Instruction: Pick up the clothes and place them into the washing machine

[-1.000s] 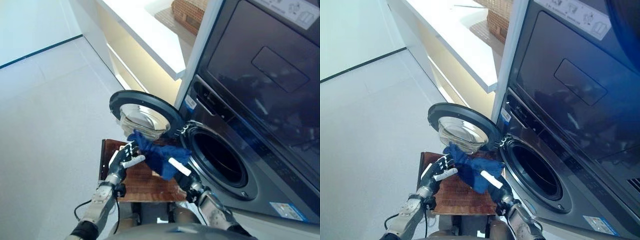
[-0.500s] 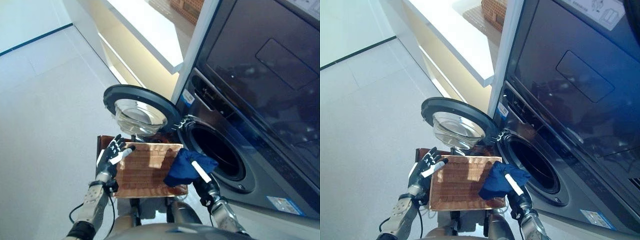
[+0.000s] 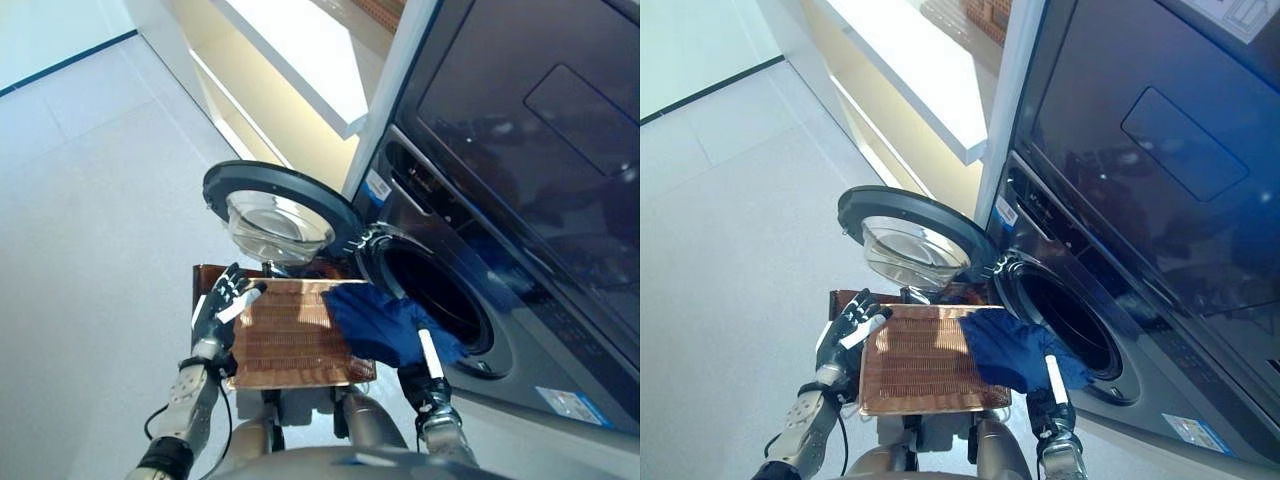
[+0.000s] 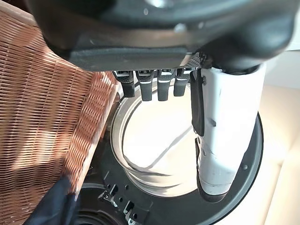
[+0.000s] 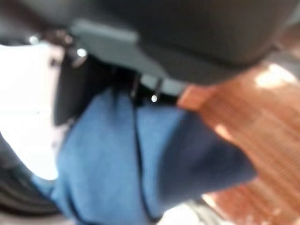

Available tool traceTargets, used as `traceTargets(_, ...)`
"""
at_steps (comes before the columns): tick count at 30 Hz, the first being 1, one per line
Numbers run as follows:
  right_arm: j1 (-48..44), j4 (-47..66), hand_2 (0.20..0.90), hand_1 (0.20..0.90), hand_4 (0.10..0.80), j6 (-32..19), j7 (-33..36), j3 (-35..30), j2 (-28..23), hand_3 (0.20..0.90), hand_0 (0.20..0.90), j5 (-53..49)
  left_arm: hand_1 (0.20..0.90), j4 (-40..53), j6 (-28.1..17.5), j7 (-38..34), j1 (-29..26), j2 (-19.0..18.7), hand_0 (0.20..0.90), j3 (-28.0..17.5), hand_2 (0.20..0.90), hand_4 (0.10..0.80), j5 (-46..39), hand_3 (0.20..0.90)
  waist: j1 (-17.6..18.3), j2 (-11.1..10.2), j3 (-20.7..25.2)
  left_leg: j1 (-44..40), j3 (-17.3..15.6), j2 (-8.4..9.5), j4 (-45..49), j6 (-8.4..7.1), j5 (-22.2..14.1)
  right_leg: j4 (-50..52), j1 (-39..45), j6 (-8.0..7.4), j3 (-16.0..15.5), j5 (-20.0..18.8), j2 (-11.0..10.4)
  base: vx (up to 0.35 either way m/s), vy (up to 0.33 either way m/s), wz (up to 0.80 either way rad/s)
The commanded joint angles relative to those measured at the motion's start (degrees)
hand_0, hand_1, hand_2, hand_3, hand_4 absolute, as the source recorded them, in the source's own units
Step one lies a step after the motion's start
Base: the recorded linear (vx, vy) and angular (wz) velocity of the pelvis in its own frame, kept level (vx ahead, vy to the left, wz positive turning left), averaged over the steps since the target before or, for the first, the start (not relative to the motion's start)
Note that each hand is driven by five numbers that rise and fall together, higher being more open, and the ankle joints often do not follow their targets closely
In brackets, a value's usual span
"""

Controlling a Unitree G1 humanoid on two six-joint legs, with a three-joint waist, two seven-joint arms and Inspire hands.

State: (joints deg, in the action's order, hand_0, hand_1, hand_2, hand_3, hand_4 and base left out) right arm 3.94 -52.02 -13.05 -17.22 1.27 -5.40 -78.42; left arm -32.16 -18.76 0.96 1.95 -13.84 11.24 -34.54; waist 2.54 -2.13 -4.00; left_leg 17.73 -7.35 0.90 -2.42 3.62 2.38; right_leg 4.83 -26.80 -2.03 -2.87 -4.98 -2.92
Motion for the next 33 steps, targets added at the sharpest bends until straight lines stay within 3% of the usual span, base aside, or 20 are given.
traceTargets(1,-3.42,3.00,0.200,0.200,0.300,-6.60,-0.12,-3.77,0.90,0.200,0.200,-5.68,0.900,3.28,-6.34,-0.29,-1.29,0.21,0.900,-2.60,0.900,0.800,-1.15,0.900,0.39,-0.72,1.59,6.34,1.65,1.79,5.17,-1.63,-2.44,-0.04,-0.52,-0.26,-1.07,1.91,0.12,-0.025,0.008,0.03)
traceTargets(7,-11.26,0.91,0.200,0.200,0.300,-11.26,5.15,-7.56,0.24,0.200,0.200,-7.51,0.900,4.22,-6.87,-0.90,-1.95,-0.45,0.900,-1.63,0.900,0.800,-1.68,0.900,-0.45,0.33,-0.08,8.25,2.19,2.02,6.09,-1.35,-2.33,1.39,-2.70,0.03,-1.23,2.20,-0.18,-0.041,-0.007,0.08)
traceTargets(13,-21.01,1.17,0.200,0.200,0.300,-16.10,8.93,-11.57,-3.80,0.200,0.200,-8.37,0.900,7.07,-7.10,0.25,-2.04,-1.89,0.900,-0.49,0.900,0.800,-2.02,0.900,-1.85,1.84,-1.89,11.43,2.63,2.44,7.05,-1.17,-1.90,2.83,-5.87,0.31,-1.64,2.22,-0.65,-0.058,-0.011,0.10)
traceTargets(24,-39.66,-5.25,0.200,0.200,0.300,-22.40,18.40,-16.88,-17.25,0.200,0.200,-7.88,0.900,12.11,-6.05,1.88,-1.42,-5.01,0.900,2.35,0.900,0.800,-1.78,0.900,-4.78,4.47,-2.63,16.58,3.67,2.62,7.26,-1.46,-0.58,5.41,-12.00,0.74,-2.25,2.58,-1.62,-0.026,-0.017,0.10)
traceTargets(33,-49.44,-10.15,0.200,0.200,0.300,-25.31,27.95,-18.56,-27.23,0.200,0.200,-4.84,0.900,19.07,-6.21,1.47,-1.07,-7.64,0.900,3.24,0.900,0.800,-3.07,0.900,-5.91,5.97,-2.79,19.11,4.62,2.58,6.44,-1.91,0.65,7.10,-15.26,0.84,-3.11,3.08,-2.17,-0.004,-0.013,0.08)
